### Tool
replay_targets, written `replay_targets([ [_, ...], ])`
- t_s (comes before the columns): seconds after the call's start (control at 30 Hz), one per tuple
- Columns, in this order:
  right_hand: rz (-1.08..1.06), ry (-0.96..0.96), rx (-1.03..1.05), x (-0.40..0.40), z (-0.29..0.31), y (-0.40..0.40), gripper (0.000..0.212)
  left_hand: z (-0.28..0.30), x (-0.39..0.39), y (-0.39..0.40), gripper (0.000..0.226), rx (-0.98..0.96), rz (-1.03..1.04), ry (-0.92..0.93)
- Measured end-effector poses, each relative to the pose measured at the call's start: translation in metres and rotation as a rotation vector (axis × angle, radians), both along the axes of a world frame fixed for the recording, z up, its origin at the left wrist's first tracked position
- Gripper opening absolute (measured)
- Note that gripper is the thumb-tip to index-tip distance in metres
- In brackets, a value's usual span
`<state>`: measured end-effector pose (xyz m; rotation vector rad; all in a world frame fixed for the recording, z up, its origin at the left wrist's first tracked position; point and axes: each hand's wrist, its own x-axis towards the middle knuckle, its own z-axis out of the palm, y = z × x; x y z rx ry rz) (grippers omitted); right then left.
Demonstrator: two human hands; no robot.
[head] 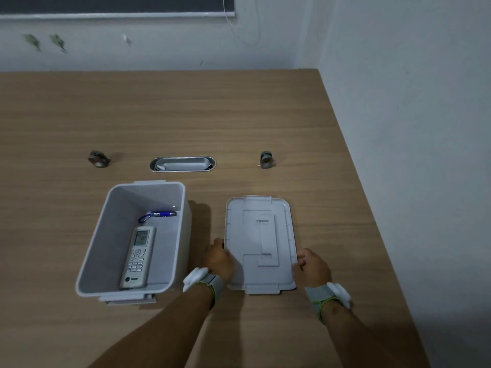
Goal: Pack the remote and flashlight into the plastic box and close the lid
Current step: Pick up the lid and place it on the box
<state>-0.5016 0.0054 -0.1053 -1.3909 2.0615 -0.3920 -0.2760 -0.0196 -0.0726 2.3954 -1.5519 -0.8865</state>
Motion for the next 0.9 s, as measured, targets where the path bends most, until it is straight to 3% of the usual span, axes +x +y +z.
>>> replay_targets([
  [0.23, -0.061, -0.025, -0.078, -0.003, 0.026, -0.004, 0.017, 0.022, -0.003, -0.010, 0.021, -0.166, 0.054, 0.304],
  [0.43, -0.137, -0.202, -0.179, 0.004, 0.071, -0.012, 0.013, 0.065, 0.002, -0.015, 0.018, -0.319, 0.103, 0.538],
  [0.63, -0.134, -0.327, -0.299, 0.024, 0.105, -0.023, 0.018, 0.103, 0.019, -0.024, 0.019, -0.473, 0.152, 0.575],
  [0.8, -0.003, -0.259, -0.550, 0.053, 0.130, -0.030, 0.037, 0.127, 0.044, -0.029, 0.019, -0.569, 0.203, 0.599],
  [0.9, 0.238, -0.253, -0.609, 0.081, 0.149, -0.026, 0.071, 0.139, 0.061, -0.027, 0.020, -0.606, 0.229, 0.624],
])
